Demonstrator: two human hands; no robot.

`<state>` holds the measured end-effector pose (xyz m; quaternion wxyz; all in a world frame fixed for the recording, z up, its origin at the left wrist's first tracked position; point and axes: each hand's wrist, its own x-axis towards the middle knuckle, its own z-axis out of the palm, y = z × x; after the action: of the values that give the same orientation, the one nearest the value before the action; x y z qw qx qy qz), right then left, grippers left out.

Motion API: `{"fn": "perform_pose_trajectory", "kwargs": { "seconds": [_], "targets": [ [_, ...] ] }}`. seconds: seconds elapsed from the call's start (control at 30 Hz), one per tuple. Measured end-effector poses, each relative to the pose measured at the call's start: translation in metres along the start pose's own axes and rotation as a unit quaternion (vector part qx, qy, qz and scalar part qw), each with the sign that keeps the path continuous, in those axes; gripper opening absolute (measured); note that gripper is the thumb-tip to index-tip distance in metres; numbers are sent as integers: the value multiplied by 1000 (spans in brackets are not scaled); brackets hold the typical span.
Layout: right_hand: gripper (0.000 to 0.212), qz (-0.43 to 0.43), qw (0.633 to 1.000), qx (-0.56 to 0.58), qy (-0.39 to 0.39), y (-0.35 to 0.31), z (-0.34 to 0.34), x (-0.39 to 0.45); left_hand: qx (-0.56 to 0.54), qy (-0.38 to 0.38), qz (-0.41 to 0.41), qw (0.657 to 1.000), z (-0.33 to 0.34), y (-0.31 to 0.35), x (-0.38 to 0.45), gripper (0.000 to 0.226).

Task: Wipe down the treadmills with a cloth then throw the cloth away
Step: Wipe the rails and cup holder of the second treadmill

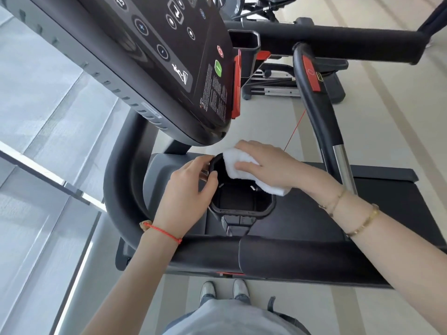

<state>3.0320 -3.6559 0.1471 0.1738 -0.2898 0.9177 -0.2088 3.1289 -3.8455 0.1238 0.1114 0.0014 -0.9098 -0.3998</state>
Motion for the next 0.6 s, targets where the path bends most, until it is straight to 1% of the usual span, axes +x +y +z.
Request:
{"fn": "perform_pose_trajectory", "kwargs": {
  "seconds": [0.07, 0.13, 0.2, 0.27, 0.33, 0.37, 0.43, 0.53, 0.6],
  "targets": [
    [28, -7, 1000, 12, -9, -5, -2, 7, 6, 1, 3, 1000, 0, -1, 0, 32],
    [29, 13, 997, 61, 36, -4, 2, -2, 7, -2, 4, 1000, -1, -1, 0, 32],
    [37, 43, 988, 127, 78, -1, 11, -22, 6, -3, 3, 1000, -1, -1, 0, 32],
    [52, 75, 975, 189, 89, -1, 24, -42, 9, -3, 1, 1000, -1, -2, 0, 32],
    [62, 103, 966, 217, 96, -6, 36, -54, 11, -4, -1, 1000, 0, -3, 0, 32],
    [63, 115, 963, 220, 103, -8, 39, -54, 11, -4, -2, 1000, 0, -3, 0, 32],
    [57, 132, 963, 209, 108, -10, 33, -44, 12, -4, -3, 1000, 0, -3, 0, 32],
    [42, 139, 966, 200, 80, -9, 14, -28, 13, -2, -2, 1000, 1, -3, 1, 31],
    [39, 144, 963, 217, 75, -9, 11, -28, 15, -3, -1, 1000, 0, -3, 1, 30]
  ]
}}
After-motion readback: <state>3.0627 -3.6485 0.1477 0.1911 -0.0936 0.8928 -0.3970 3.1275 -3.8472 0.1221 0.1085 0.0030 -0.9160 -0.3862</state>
